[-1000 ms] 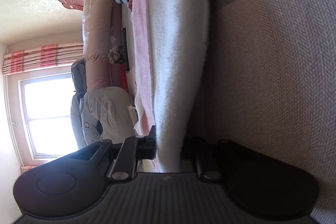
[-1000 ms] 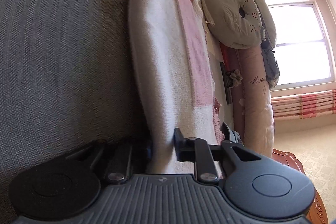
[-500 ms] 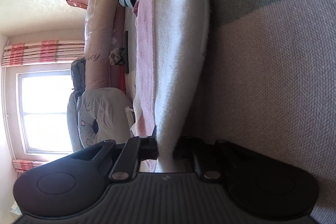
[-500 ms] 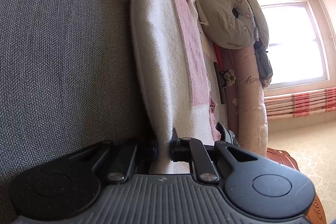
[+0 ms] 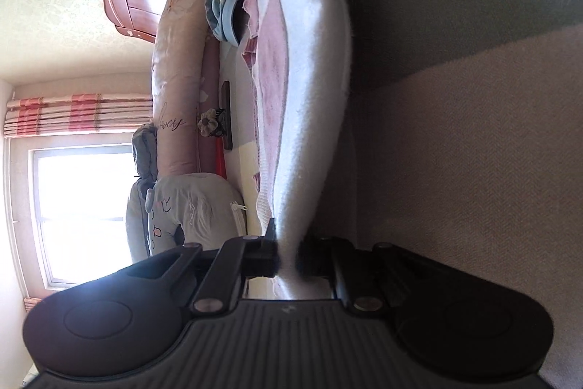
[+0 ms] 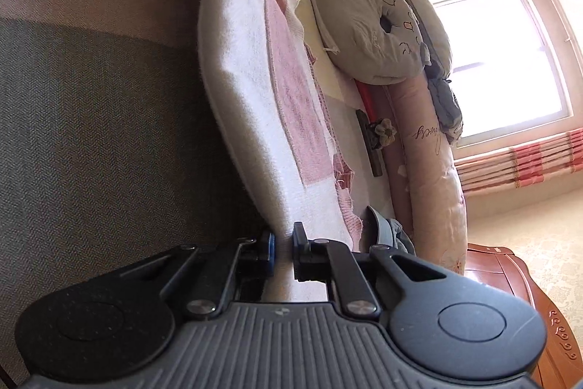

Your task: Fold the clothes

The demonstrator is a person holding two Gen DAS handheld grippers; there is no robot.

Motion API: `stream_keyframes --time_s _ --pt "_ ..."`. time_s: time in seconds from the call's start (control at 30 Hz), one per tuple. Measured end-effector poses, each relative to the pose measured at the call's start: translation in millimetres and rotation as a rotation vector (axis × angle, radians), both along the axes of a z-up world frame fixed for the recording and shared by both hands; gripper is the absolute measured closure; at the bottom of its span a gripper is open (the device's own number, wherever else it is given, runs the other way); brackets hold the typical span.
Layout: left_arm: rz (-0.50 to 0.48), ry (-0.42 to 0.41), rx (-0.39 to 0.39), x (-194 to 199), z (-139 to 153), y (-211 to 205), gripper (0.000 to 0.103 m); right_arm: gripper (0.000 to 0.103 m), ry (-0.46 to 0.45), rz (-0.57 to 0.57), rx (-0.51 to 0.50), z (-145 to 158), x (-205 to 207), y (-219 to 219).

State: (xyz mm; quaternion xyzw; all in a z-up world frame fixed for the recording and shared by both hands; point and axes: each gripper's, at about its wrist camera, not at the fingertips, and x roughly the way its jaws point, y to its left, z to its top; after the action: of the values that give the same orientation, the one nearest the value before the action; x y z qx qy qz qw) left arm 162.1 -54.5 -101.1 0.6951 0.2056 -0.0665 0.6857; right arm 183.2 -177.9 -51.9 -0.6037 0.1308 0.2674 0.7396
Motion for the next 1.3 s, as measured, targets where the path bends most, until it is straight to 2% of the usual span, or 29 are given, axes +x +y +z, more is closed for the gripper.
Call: stream_keyframes --time_s 0.2,0.4,0.53,0.6,0.67,0.8,1.0,1.03,1.1,1.2,1.3 --pt "0.004 0.02 0.004 -16 6 -4 0.097 0.092 0.025 -0.019 0.004 4 -21 -8" --pt "0.007 0.031 0.005 -29 8 -7 0.096 0.093 0.011 -0.017 0.021 5 -47 -11" --pt "0.009 0.038 0.006 -38 9 -9 0.096 0.091 0.001 -0.014 0.002 -5 -55 -11" --pt "0.011 0.041 0.006 -43 10 -11 0.096 0.088 -0.01 -0.018 -0.012 -15 -54 -13" --pt "0.012 0.044 0.002 -45 10 -10 0.096 0.076 -0.039 -0.026 -0.039 -28 -49 -17" --pt "0.012 0.046 -0.003 -43 9 -9 0.096 0.076 -0.095 -0.056 -0.091 -52 -32 -26" --pt "0.011 0.056 -0.01 -45 5 -9 0.096 0.075 -0.126 -0.079 -0.057 -56 1 -22" --pt "0.01 0.057 -0.01 -46 4 -8 0.096 0.076 -0.124 -0.081 -0.056 -56 5 -20" --pt "0.006 0.054 -0.011 -48 4 -7 0.096 0.089 -0.076 -0.087 -0.033 -52 12 -19" --pt "-0.006 0.044 -0.017 -50 8 -4 0.096 0.091 -0.046 -0.088 0.002 -41 10 -23" --pt "-0.008 0.023 -0.028 -52 13 -2 0.097 0.092 -0.052 -0.083 0.018 -27 0 -27"
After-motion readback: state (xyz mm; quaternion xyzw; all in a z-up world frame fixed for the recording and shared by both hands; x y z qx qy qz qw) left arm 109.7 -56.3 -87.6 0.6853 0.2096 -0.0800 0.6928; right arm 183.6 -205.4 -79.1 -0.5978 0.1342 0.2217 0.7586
